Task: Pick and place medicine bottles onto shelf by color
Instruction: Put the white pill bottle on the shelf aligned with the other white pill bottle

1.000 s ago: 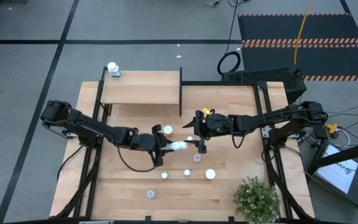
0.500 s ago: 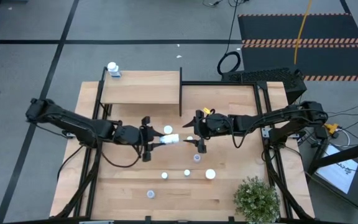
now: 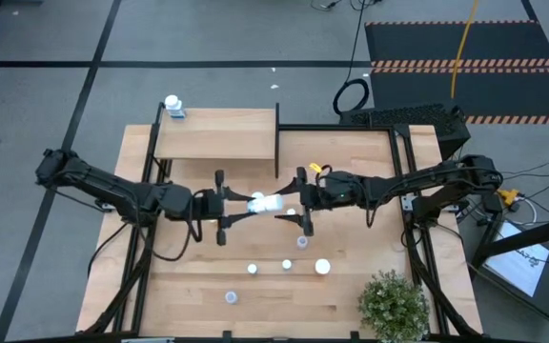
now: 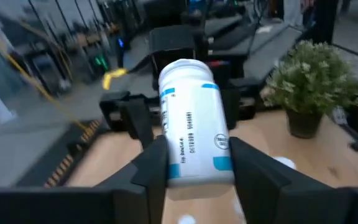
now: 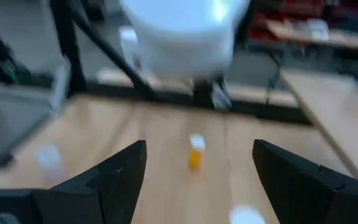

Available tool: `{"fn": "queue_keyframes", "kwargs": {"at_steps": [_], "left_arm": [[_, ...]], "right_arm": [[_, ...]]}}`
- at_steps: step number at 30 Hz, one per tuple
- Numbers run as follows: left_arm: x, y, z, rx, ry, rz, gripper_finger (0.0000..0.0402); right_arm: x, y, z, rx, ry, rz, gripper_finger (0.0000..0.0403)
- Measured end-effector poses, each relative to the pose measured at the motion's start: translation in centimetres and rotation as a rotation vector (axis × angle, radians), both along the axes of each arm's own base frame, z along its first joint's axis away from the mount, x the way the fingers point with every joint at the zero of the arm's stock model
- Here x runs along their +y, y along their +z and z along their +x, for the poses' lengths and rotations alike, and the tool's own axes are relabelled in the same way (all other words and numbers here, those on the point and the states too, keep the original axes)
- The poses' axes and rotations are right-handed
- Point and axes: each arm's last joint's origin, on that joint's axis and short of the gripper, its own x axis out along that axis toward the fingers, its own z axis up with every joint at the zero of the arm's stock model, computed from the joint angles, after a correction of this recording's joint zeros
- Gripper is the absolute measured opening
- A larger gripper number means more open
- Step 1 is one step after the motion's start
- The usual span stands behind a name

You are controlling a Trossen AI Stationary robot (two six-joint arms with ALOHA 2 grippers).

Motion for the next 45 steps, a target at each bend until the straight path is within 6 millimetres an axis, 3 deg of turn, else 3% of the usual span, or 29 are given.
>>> {"fn": "queue_keyframes", "kwargs": {"at_steps": [6,15,23,31,36,40,45], "left_arm": [[-0.3,0.6,1.2,-0.138,0.000,0.068,0.0154],[-0.2,-0.5,3.3,-0.211,0.024,0.079,0.0156],[-0.4,-0.5,3.6,-0.235,0.001,0.084,0.0156],[-0.6,-0.9,3.6,-0.201,0.011,0.048,0.0157],[-0.2,-0.6,2.9,-0.121,0.053,-0.038,0.0179],[0.1,0.8,2.2,-0.086,0.083,-0.093,0.0216],[0.2,0.3,2.2,-0.009,0.114,-0.078,0.0251]], "right_arm": [[0.3,1.4,0.1,-0.147,0.007,0.017,0.0290],[1.8,2.7,0.0,-0.284,0.053,0.009,0.0287],[2.0,2.8,-0.1,-0.292,0.058,0.000,0.0223],[2.0,2.4,0.0,-0.250,0.059,-0.004,0.0151],[1.6,1.6,0.1,-0.163,-0.001,0.013,0.0154],[1.2,0.3,0.0,-0.037,-0.037,0.016,0.0162],[0.7,-0.3,-0.1,0.038,-0.073,0.083,0.0162]]}}
